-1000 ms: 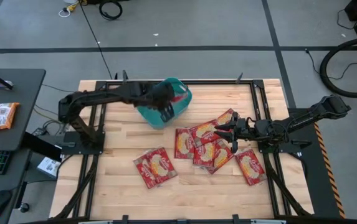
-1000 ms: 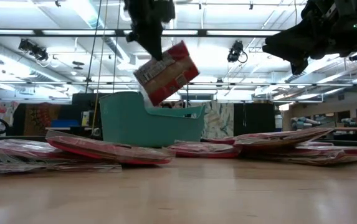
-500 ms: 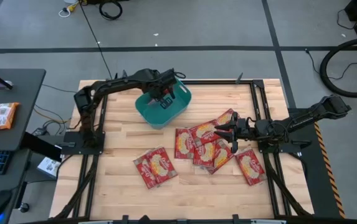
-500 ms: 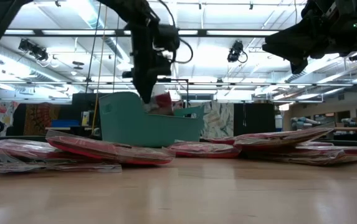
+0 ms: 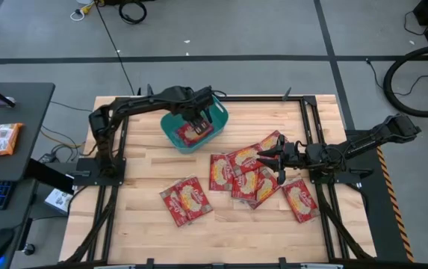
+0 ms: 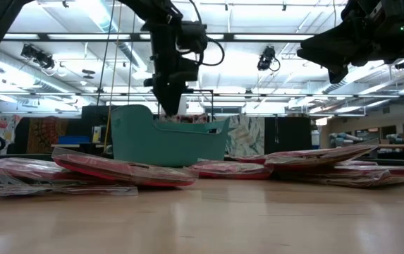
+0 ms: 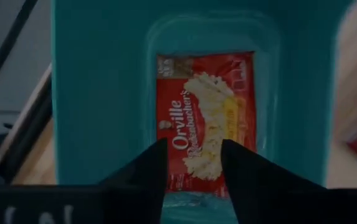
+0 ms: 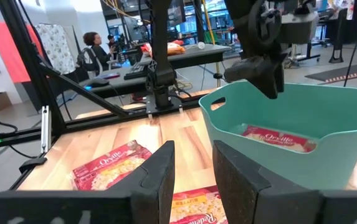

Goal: Sort popcorn bags into baskets
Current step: Put the red popcorn bag into the green bin

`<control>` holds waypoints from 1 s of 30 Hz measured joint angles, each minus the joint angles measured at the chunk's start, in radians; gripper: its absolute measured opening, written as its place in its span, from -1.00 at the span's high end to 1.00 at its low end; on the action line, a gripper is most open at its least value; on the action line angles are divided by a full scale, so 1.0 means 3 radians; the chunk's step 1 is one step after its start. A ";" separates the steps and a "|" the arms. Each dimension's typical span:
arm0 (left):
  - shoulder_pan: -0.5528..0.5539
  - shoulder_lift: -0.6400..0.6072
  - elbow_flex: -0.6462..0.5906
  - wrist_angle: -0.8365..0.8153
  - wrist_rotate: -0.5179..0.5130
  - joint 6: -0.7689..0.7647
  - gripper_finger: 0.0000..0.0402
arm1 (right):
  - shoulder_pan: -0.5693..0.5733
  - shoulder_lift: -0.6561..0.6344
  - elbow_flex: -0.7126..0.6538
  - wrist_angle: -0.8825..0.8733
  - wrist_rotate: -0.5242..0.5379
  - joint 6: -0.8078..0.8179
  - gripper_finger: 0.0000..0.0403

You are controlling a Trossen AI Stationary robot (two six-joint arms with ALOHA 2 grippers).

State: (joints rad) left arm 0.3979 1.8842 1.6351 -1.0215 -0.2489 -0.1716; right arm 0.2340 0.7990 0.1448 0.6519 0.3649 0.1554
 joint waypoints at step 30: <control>-0.2275 -0.0110 0.0021 0.0137 0.0074 0.1236 0.16 | -0.0001 0.0002 -0.0003 -0.0113 0.0026 0.0003 0.43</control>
State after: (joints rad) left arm -0.2847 1.8511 1.6413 -0.9805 -0.2267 0.1991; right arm 0.2338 0.7995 0.1440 0.6179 0.3726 0.1562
